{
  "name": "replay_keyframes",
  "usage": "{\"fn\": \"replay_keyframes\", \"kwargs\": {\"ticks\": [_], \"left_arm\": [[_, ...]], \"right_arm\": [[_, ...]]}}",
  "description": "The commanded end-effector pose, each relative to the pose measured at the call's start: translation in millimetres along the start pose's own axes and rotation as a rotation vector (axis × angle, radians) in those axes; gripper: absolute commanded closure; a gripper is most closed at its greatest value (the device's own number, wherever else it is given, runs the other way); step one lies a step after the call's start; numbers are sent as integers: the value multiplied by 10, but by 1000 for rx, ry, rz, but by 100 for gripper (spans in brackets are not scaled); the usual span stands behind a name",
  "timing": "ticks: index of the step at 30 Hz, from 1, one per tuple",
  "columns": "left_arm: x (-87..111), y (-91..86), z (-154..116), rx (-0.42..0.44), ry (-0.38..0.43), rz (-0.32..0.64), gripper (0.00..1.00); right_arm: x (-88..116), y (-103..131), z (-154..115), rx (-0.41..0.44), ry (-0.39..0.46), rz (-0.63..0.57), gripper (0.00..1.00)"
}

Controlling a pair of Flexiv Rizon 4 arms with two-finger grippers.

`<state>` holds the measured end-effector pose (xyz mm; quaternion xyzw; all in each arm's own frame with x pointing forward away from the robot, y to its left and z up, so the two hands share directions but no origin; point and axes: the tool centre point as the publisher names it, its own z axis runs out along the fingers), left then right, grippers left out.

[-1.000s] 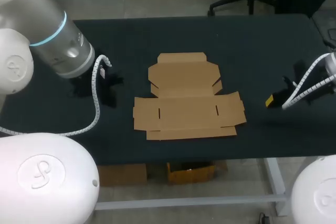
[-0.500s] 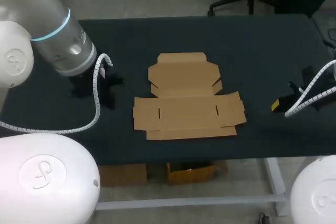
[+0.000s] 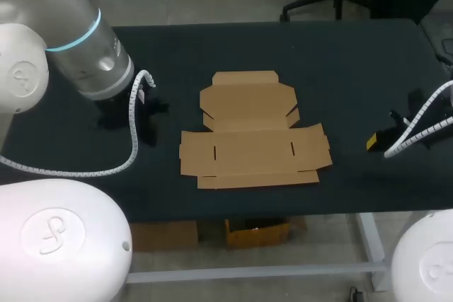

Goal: Assemble the packaging by folding the flat box into shape, placing the metal phone stand inside, and closing the box properly

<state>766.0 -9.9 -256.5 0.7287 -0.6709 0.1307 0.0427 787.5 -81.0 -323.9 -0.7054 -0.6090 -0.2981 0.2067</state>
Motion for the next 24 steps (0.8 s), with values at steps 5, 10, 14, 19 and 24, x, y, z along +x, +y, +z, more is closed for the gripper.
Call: {"fn": "replay_keyframes", "kwargs": {"ticks": [5, 10, 14, 19, 24], "left_arm": [[-17, -2, 62, -13, 10, -8, 100], [-64, 6, 203, -35, 28, -11, 100], [-84, 52, 275, -40, 44, 3, 100], [-99, 93, 353, -40, 64, 22, 100], [-100, 117, 435, -46, 85, 32, 100]], "right_arm": [[4, 14, 56, -6, 3, 3, 100], [12, 50, 176, -23, -30, 31, 100], [46, 8, 236, -36, -56, 31, 100], [56, -51, 271, -39, -50, 17, 100], [65, -128, 310, -37, -46, 8, 100]]}}
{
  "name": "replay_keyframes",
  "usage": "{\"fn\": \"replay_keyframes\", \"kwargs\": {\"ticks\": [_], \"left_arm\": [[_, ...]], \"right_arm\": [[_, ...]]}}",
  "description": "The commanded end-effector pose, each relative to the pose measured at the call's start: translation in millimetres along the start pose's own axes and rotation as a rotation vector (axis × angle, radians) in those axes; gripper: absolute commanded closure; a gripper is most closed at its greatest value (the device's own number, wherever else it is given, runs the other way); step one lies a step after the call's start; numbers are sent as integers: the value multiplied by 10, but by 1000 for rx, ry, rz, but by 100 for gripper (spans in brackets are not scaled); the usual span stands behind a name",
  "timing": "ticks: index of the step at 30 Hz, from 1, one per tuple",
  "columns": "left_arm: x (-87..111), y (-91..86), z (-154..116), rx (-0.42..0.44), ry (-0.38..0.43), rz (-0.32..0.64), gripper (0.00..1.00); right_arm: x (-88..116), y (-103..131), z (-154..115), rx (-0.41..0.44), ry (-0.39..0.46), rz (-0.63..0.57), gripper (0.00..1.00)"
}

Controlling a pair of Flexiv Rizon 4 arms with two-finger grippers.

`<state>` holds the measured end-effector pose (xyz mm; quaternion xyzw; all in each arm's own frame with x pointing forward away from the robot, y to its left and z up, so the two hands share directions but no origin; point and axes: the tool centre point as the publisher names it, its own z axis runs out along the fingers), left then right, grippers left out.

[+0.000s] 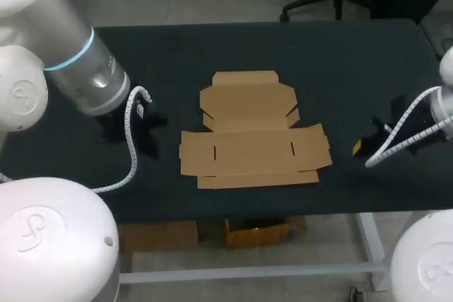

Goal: Assemble the packaging by folding the flat box into shape, placing the metal phone stand inside, and closing the box properly

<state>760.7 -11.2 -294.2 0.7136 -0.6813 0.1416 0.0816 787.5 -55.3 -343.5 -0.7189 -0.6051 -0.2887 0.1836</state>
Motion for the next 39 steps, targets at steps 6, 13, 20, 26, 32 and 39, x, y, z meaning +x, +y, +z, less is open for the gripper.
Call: {"fn": "replay_keyframes", "kwargs": {"ticks": [6, 13, 20, 26, 32, 39], "left_arm": [[-6, 59, 193, -15, 31, 24, 100], [10, 139, 330, -30, 55, 25, 100], [48, 230, 480, -29, 97, 46, 100], [75, 245, 577, -21, 137, 70, 100], [103, 233, 661, -11, 146, 90, 100], [103, 233, 661, -11, 146, 90, 100]], "right_arm": [[-52, -136, 55, 12, 17, -3, 100], [-80, -222, 118, 21, 20, 8, 100], [-136, -286, 212, 28, 29, 18, 100], [-151, -316, 332, 42, 39, 25, 100], [-180, -314, 436, 50, 56, 45, 100], [-188, -311, 461, 55, 57, 51, 100]]}}
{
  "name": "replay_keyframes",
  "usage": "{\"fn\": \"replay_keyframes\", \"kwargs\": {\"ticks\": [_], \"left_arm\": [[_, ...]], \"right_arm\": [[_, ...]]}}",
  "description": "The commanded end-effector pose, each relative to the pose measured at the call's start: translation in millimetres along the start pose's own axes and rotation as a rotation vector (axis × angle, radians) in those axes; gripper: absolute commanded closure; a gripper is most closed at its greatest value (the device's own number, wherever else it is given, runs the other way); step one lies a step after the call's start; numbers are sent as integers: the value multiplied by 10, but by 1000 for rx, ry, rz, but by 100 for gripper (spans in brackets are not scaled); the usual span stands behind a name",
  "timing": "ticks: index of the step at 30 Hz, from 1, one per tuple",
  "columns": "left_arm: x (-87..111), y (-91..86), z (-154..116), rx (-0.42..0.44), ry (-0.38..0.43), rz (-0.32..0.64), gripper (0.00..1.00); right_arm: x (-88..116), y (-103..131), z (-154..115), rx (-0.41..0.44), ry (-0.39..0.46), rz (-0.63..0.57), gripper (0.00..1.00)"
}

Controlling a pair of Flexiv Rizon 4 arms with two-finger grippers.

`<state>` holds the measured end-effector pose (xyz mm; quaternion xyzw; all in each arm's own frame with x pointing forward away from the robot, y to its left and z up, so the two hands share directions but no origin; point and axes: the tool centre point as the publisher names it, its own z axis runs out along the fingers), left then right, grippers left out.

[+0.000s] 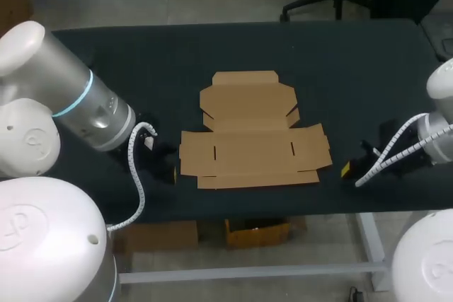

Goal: Assemble the packaging by folding the flat box into shape, placing the metal phone stand inside, and closing the box properly

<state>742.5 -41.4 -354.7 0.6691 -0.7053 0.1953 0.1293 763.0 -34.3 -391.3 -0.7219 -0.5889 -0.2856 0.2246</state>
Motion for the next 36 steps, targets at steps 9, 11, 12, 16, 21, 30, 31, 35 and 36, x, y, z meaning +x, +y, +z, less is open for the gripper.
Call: {"fn": "replay_keyframes", "kwargs": {"ticks": [9, 11, 12, 16, 21, 30, 31, 35, 36], "left_arm": [[8, -13, 13, -3, -5, 0, 100], [1, 4, 56, 4, 2, 13, 100], [-2, 8, 69, 3, 5, 17, 100], [-16, 55, 109, 31, 12, 31, 100], [-8, 81, 178, 45, 32, 49, 100], [61, 27, 294, 44, 49, 82, 100], [71, 23, 304, 45, 48, 83, 100], [89, 6, 348, 45, 51, 91, 100], [91, 3, 361, 44, 52, 92, 100]], "right_arm": [[-4, 38, 48, 7, 8, -2, 100], [29, 39, 103, 14, 6, -3, 100], [34, 40, 113, 16, 7, -3, 100], [65, 24, 134, 21, 0, -9, 100], [61, -1, 154, 15, -3, -13, 100], [2, -8, 235, 20, 14, -4, 100], [5, -13, 240, 20, 15, -5, 100], [11, -37, 245, 15, 13, -11, 100], [11, -41, 244, 13, 12, -13, 100]]}}
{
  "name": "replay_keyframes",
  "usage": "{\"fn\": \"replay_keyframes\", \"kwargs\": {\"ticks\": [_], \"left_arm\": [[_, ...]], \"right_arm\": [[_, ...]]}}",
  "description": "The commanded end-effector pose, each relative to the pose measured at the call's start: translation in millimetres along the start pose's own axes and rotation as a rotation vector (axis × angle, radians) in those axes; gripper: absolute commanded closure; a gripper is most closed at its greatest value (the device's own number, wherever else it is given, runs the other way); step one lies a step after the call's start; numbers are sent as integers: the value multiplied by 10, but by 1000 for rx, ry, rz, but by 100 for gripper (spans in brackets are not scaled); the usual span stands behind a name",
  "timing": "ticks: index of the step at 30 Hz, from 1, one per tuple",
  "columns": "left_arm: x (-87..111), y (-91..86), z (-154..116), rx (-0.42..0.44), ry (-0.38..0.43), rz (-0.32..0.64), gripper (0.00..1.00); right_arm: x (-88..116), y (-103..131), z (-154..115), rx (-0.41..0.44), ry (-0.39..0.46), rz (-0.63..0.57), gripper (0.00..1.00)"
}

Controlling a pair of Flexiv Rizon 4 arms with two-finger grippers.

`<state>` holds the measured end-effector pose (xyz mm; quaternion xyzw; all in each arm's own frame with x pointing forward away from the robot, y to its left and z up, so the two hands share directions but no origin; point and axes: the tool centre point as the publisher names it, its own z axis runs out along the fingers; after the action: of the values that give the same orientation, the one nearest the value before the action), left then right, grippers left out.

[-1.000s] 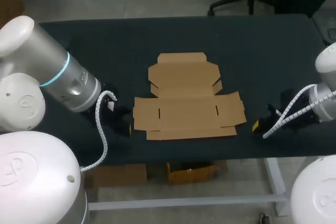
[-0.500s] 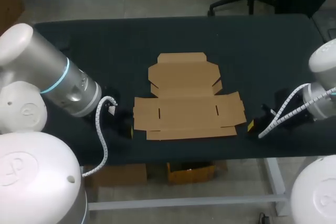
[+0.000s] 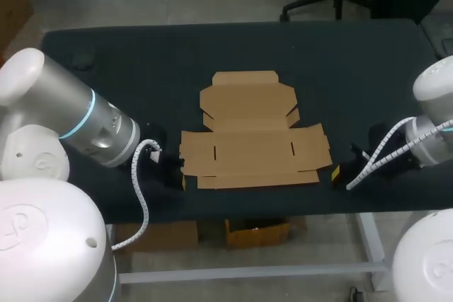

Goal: Assemble the packaging by folding the flat box into shape, placing the metal phone stand inside, and closing the box properly

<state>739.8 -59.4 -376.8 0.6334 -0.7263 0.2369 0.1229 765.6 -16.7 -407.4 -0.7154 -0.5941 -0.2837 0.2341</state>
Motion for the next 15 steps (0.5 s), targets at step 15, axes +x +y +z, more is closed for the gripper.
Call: {"fn": "replay_keyframes", "kwargs": {"ticks": [15], "left_arm": [[-3, -67, 240, -17, 4, -49, 100]], "right_arm": [[-59, -45, 30, -16, 11, 0, 100]]}}
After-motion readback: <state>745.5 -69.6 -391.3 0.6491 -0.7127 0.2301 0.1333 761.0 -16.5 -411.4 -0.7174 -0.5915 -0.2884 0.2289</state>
